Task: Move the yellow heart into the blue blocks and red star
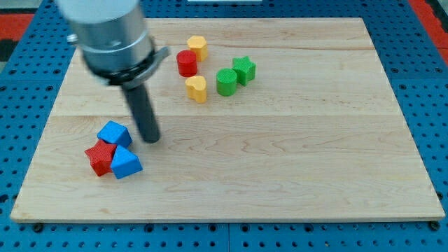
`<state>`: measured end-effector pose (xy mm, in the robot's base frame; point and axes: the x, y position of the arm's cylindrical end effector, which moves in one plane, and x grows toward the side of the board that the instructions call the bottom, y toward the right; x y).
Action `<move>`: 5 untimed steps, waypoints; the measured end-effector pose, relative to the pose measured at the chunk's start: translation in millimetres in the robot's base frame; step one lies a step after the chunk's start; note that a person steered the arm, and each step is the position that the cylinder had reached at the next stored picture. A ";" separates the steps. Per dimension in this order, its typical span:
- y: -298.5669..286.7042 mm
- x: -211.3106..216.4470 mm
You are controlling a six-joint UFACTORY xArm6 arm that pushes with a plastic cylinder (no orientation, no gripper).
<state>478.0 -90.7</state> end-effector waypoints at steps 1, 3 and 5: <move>58.7 -10.3; 170.4 -114.7; 97.8 -146.3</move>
<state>331.6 7.1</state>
